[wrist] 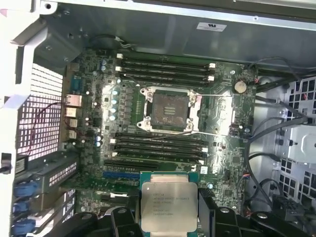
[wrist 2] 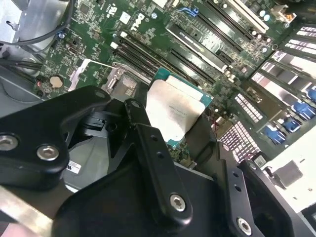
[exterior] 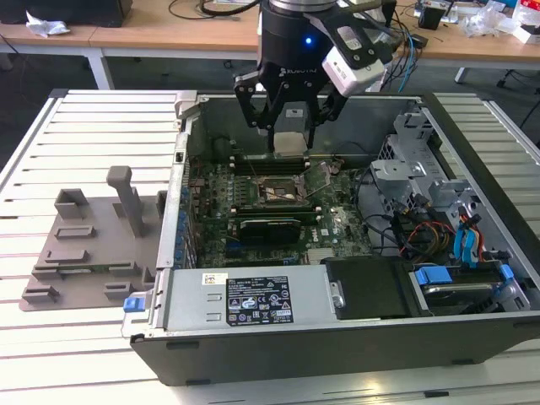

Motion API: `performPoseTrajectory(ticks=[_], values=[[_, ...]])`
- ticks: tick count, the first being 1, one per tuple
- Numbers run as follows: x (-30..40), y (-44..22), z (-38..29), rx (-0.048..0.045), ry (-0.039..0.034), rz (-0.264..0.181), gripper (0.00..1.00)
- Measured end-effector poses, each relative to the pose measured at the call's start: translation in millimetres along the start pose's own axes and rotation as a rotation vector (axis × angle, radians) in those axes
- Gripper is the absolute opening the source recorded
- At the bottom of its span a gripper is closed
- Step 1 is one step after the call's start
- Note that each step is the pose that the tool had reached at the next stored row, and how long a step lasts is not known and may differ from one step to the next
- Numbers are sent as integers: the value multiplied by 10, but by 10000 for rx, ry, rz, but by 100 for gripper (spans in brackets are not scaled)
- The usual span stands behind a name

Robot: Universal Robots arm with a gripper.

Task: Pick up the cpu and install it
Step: 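Pick up the cpu and move it towards the insertion slot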

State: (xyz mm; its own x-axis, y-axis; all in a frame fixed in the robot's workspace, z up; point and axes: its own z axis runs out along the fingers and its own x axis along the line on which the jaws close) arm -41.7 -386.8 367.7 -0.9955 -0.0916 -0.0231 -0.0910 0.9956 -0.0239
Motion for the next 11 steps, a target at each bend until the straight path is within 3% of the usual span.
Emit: performPoseTrajectory(ticks=[7,11], values=[[-162,36,112,-1,-1,0,55],[-193,53,208,1,1,1,55]])
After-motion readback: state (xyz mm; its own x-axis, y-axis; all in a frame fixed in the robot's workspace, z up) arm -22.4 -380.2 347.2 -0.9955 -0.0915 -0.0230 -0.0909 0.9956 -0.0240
